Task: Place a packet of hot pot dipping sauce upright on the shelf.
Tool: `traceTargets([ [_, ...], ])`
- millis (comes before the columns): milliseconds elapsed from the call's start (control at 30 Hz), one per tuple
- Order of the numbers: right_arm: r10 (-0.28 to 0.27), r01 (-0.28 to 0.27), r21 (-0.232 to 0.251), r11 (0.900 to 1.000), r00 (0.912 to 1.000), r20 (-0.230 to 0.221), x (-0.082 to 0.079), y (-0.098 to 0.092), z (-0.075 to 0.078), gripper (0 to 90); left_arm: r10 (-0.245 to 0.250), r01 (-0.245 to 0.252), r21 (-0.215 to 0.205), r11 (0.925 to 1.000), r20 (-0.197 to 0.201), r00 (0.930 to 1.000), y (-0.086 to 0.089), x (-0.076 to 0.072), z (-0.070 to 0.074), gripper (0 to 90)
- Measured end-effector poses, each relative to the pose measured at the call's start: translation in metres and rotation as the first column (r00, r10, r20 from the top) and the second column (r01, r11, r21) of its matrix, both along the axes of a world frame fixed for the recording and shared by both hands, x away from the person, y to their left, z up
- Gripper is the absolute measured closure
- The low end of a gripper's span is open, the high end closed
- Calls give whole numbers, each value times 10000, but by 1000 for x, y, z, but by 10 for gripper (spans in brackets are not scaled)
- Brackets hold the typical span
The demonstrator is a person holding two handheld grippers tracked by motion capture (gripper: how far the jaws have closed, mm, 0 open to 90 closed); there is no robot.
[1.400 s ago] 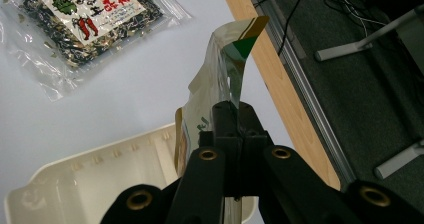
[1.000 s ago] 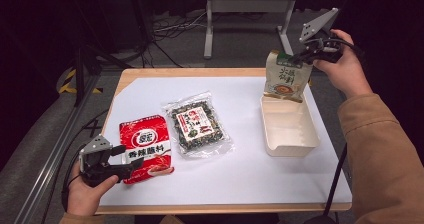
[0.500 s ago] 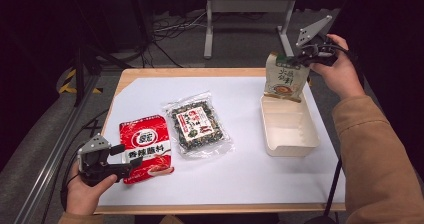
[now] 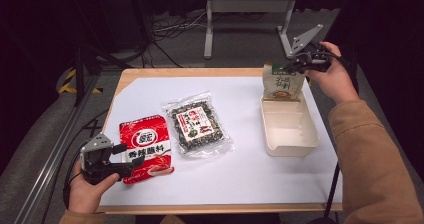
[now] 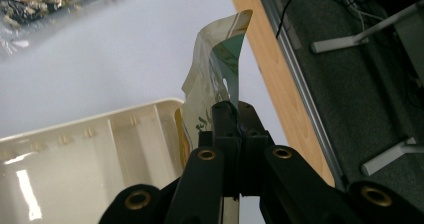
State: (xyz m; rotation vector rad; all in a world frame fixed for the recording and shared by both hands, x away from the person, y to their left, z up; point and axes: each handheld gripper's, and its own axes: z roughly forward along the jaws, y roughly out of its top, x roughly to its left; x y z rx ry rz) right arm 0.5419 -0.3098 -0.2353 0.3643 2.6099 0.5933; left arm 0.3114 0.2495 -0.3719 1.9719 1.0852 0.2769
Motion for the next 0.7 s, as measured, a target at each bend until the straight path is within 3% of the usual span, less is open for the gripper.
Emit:
traceTargets([
  [267, -309, 315, 121, 9994, 9982, -518, 1, -7, -22, 882, -80, 80, 12, 10000, 42, 10000, -4, 5, 0, 198],
  [433, -490, 522, 668, 9964, 9976, -491, -1, -14, -26, 856, -181, 181, -1, 9998, 2, 9998, -7, 7, 0, 198],
  [567, -714, 755, 777, 9941, 9960, -541, -2, -16, -28, 842, -220, 220, -24, 9998, 22, 9998, -8, 8, 0, 198],
  [700, -1366, 1404, 632, 9881, 9887, -611, -2, -20, -31, 851, -245, 245, -52, 9997, 52, 9997, -9, 9, 1, 198],
])
